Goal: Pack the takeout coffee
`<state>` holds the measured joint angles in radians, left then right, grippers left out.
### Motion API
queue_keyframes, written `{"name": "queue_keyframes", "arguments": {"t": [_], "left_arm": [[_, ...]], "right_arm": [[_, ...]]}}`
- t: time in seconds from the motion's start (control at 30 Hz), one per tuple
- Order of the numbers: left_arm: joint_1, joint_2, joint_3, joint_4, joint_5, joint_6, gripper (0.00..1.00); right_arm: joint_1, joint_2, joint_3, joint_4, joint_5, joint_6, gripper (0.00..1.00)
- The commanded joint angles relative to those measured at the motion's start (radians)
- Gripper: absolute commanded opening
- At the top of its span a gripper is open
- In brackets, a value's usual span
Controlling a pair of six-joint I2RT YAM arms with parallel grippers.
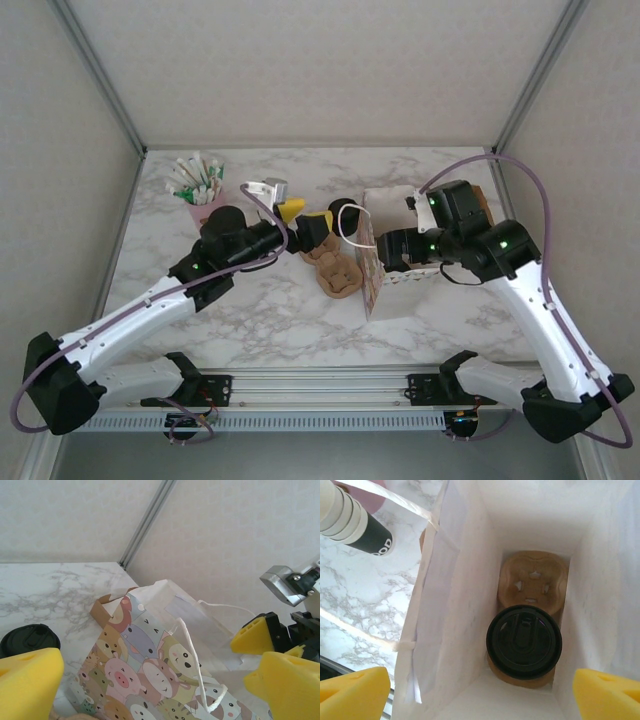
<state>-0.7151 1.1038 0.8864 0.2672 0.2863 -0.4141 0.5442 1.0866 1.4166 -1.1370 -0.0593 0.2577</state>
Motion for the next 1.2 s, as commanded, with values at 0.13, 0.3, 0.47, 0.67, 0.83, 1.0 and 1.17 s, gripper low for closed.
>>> {"name": "queue_keyframes", "arguments": {"t": [0.13,0.3,0.47,0.67,0.83,1.0,1.17], "left_arm": [[-0.008,-0.044,-0.057,0.128,-0.049,0.038,1.0],[-0.009,-0.044,-0.071,0.173,-0.056,0.034,1.0],[-0.009,-0.017,-0.053,0.174,-0.049,0.022,1.0],[-0.014,0.003,-0.03,0.148,-0.037,0.002,1.0],[-0.017,0.023,0.008,0.088,-0.018,-0.014,1.0],[-0.021,0.015,0.016,0.052,-0.008,-0.025,1.0],[-0.028,0.021,0.046,0.0,0.02,-0.01,1.0]], "right_arm": [[0.007,-0.116,-0.066,0.094,-0.041,-0.029,0.96],[0.008,-0.164,-0.092,0.126,-0.042,-0.038,0.97],[0.007,-0.198,-0.117,0.147,-0.047,-0.045,0.99],[0.008,-0.21,-0.121,0.148,-0.046,-0.045,0.99],[0.008,-0.189,-0.07,0.108,-0.039,-0.029,0.99],[0.008,-0.152,-0.01,0.052,-0.04,-0.005,0.99],[0.007,-0.118,0.039,0.021,-0.055,0.024,0.99]]}}
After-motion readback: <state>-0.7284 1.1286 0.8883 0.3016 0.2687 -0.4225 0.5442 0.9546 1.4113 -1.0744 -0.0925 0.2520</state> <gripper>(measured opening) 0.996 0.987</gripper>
